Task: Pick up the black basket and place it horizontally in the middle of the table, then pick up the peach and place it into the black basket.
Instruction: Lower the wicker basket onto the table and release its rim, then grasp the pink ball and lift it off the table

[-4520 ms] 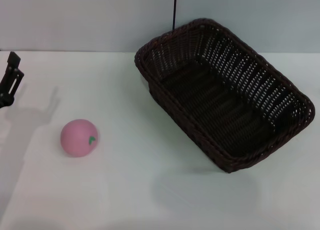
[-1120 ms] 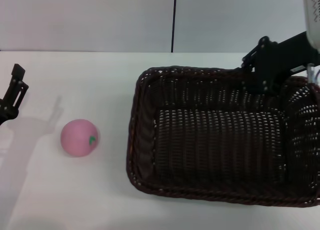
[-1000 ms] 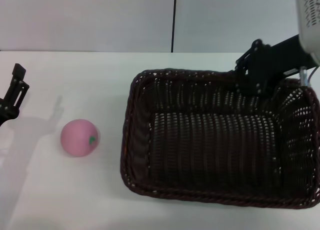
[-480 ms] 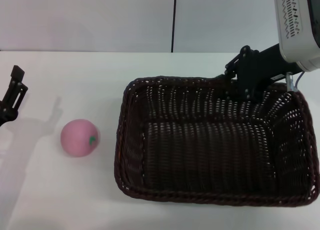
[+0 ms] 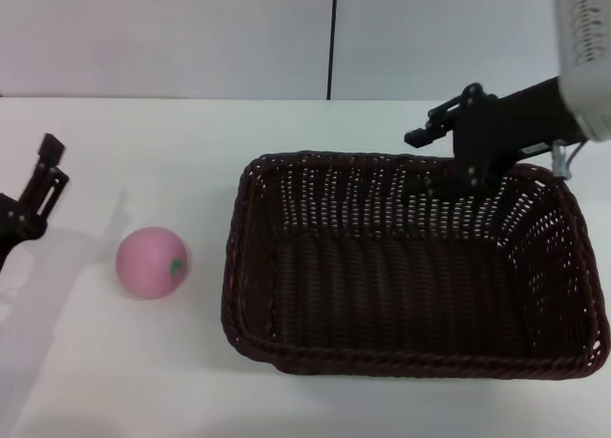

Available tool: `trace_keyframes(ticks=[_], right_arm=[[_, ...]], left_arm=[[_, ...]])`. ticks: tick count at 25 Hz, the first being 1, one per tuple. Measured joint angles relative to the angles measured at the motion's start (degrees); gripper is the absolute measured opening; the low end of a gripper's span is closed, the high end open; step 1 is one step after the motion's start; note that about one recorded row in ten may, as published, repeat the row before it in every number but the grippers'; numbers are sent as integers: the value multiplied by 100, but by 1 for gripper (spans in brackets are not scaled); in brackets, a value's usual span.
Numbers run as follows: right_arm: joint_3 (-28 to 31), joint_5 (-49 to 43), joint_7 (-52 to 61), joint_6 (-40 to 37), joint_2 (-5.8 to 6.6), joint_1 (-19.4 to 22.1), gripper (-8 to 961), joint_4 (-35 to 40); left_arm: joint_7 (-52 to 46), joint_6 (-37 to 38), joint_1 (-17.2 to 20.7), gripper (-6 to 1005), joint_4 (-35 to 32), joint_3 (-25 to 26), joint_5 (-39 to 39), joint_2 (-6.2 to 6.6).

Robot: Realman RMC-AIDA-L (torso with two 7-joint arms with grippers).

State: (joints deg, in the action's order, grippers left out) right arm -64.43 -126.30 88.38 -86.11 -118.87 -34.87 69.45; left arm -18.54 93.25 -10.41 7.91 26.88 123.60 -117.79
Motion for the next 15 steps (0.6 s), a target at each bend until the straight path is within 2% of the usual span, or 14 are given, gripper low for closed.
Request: trace_keyframes(ticks=[1,2,3,4,5,6,7,8,10,11,14,15], right_arm=[[0,0,0,0,0,0,505,0],[34,314,-1,-2,0,194,505,176],[105,769,-2,3,1,471,505,409],[185,1231,-6,12,-2,736,506,552],[340,2069,-19,33,-2,1161,506,670],[426,2532,-34,42,-2,1375,506,658],[426,2532,-34,42,-2,1375,506,658],[528,2982,-61,47,-2,1623,506,594],[678,3928,-287,40,-16,2092,506,153],[678,3928,-287,40,-16,2092,505,153],[711,4982,-797,-153,-20,2456,505,-687],[768,5595,-1308,-431,-16,2612,506,-1378]], left_arm=[[0,0,0,727,0,0,0,0],[-263,128,-61,727,-240,-185,-3,18],[-765,382,-186,726,-743,-551,0,32],[-765,382,-186,726,-743,-551,0,32],[-1097,544,-255,725,-1112,-810,-1,34],[-1357,661,-299,725,-1393,-1007,0,33],[-1546,741,-333,724,-1615,-1170,-3,34],[-1821,847,-376,723,-1938,-1449,-1,32],[-2246,899,-434,722,-2529,-2031,0,12],[-2246,899,-434,722,-2529,-2031,0,12],[-2418,654,-480,720,-2866,-2646,0,-7],[-2426,476,-513,719,-2903,-2910,-1,-7]])
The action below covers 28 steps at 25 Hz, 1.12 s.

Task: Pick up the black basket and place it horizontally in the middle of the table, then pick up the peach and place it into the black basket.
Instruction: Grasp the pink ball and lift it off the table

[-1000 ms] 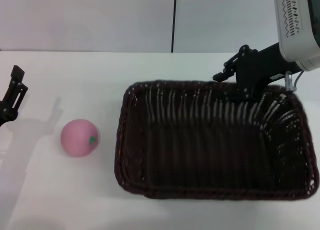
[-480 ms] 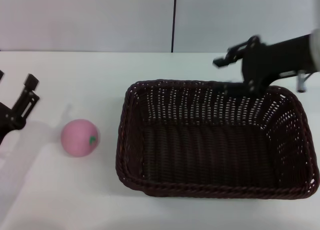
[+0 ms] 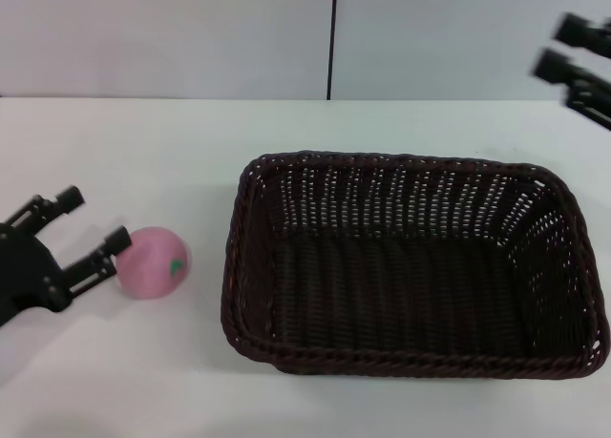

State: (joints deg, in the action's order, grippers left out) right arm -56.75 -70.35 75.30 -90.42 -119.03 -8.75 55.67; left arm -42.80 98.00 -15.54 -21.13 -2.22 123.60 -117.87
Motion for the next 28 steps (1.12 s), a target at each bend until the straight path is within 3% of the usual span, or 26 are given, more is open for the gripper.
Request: trace_keyframes(ticks=[1,5,10,15,26,28], right_arm=[[0,0,0,0,0,0,506,0],[486,826,-867,-700,13,43,506,-1626],[905,887,-1142,-978,20,19,505,-2418],[954,866,-1178,-962,21,23,505,-2693],[1127,860,-1539,-790,40,-150,506,-3284],[1126,858,-1540,-766,40,-156,506,-3297]], left_arm=[[0,0,0,719,0,0,0,0],[-6,-458,-164,716,45,-534,-1,-30],[25,-818,-296,713,179,-786,-2,-56],[48,-1237,-396,710,254,-850,0,-52],[366,-1271,-370,704,193,-858,4,-29],[400,-1265,-363,607,192,-859,1,-29]])
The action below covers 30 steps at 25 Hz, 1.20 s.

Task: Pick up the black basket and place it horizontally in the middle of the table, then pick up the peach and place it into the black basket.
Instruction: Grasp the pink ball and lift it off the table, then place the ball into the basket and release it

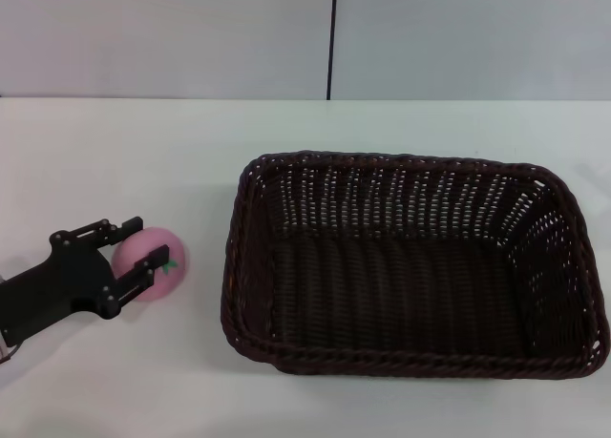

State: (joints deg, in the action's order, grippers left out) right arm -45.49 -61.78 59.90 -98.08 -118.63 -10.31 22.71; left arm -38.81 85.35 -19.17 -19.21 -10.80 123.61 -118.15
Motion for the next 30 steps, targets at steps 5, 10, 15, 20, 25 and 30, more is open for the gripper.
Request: trace_keyframes(ticks=[5,10,15,20,25,30], right_arm=[[-3,-1,-5,89,-1,-13,505,-37],[-4,0,-18,100,-9,-16,505,-91],[6,36,-74,101,-11,-24,506,-181],[15,43,-75,51,-11,-49,506,-186],[63,47,-76,-22,-15,-104,506,-185],[67,47,-76,-161,-19,-164,506,-186]], left_arm=[[31,7,0,443,11,-1,0,2],[32,18,0,332,22,3,-14,-1],[28,357,-5,245,23,167,-82,2],[-691,2011,-381,197,-376,347,-835,2],[-1007,2335,-823,162,-294,206,-859,-37],[-954,2157,-1283,123,160,-725,-860,-62]])
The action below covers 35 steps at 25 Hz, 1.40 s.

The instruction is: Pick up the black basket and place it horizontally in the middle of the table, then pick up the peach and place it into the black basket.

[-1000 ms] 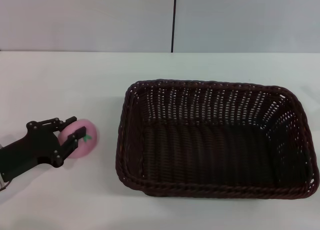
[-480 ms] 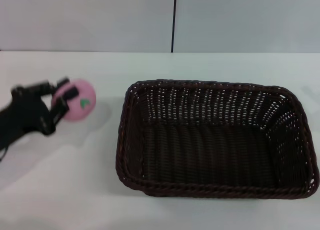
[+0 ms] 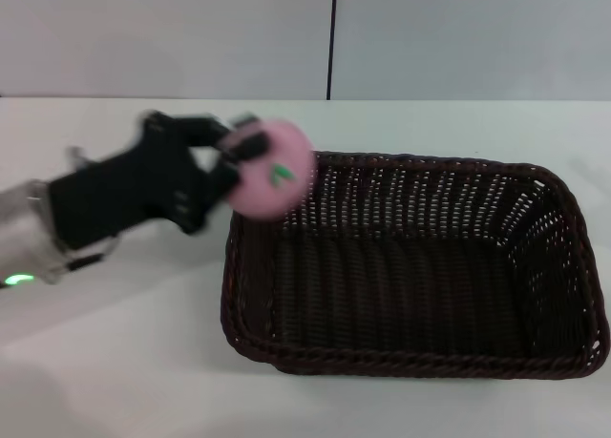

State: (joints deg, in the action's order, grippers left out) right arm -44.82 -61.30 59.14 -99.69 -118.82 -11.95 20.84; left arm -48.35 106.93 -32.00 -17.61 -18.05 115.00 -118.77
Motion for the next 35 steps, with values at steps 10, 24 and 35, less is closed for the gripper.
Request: trace_keyframes(ticks=[10,24,35], right_arm=[[0,9,0,-172,-10,20,506,-2],[514,16,-519,-347,-18,41,506,-247],[2628,23,-2659,-677,-52,-41,506,-2458]], left_arm=[[922,-346,-247,121,1147,-752,-35,-14],[1884,-911,619,580,1503,817,-101,35],[2562,-993,1911,829,1208,3865,-99,59]])
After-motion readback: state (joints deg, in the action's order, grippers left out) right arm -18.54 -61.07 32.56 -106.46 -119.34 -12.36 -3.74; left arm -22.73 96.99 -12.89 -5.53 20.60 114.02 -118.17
